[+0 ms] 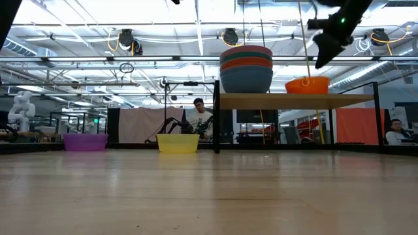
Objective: Place and stack bowls onto a shelf
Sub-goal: Stack the yellow bowl on the shelf
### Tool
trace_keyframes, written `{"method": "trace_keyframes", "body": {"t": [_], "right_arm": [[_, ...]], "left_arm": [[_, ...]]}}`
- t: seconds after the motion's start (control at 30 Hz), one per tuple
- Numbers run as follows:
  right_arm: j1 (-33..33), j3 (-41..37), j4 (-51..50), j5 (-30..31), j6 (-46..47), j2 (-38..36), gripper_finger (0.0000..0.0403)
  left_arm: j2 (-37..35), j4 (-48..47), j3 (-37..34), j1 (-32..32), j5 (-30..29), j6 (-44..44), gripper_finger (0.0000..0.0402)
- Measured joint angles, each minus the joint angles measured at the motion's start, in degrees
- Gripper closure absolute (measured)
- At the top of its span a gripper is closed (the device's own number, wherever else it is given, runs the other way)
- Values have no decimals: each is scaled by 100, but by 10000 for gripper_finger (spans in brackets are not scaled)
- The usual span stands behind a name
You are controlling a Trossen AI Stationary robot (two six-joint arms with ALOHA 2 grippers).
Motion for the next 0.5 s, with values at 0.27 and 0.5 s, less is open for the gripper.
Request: {"method": "trace_keyframes", "body": {"t": [0.27,0.5], "right_arm": [[278,7,635,-954,209,-985,305],[338,9,885,-1198,313,-1450,305]], "left_arm": [[-3,6,-42,329,-429,-1060,325],[-2,-10,-1128,763,-616,-1924,325]]}}
